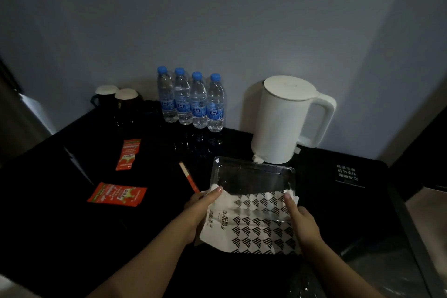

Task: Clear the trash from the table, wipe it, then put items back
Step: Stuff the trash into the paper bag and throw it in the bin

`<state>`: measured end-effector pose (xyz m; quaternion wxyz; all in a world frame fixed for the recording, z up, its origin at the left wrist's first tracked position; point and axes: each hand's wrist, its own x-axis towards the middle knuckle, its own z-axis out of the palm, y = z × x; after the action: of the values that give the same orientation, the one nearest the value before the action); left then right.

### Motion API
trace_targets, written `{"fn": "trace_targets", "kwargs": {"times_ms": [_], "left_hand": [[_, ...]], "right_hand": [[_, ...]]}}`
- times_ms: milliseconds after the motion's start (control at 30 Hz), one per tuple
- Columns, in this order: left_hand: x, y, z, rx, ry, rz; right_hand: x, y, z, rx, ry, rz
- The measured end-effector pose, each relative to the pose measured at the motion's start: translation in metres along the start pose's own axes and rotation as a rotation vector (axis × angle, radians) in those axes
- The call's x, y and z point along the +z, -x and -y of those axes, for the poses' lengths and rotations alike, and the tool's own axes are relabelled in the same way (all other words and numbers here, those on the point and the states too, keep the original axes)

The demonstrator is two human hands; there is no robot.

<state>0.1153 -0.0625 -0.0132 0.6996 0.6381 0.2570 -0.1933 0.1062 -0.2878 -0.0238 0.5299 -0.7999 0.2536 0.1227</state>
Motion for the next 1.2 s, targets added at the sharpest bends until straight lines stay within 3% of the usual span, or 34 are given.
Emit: {"fn": "trace_targets", "kwargs": {"times_ms": [167,333,433,567,733,933,1100,1200], "left_hand": [[-0.003,0.002,-0.007,0.144,-0.021,-0.049],[-0.009,0.001,-0.005,0.318,-0.412,-0.258],[-0.012,0.007,-0.005,0.278,-0.591,-0.299],[-0.015,0.008,0.003,0.14,-0.873,-0.299],[-0.014,0.01,0.008,0.232,-1.021,-0.235],[-0.011,0.012,0.004,0.336,-0.929,-0.206],[0.003,0.013,-0.005,0.374,-0.9,-0.139],[0.017,0.018,-0.006,0.404,-0.858,-0.112]], "right_hand": [[0.006,0.008,0.007,-0.01,-0.153,0.057],[0.013,0.011,-0.006,0.044,-0.22,0.028],[0.012,0.016,-0.006,-0.023,-0.28,-0.014],[0.011,0.028,0.003,-0.106,-0.351,0.073],[0.014,0.04,0.002,-0.026,-0.462,0.062],[0.008,0.043,-0.009,0.025,-0.444,0.013],[-0.007,0.045,-0.019,0.162,-0.548,0.218],[-0.015,0.051,-0.021,0.116,-0.497,0.125]]}}
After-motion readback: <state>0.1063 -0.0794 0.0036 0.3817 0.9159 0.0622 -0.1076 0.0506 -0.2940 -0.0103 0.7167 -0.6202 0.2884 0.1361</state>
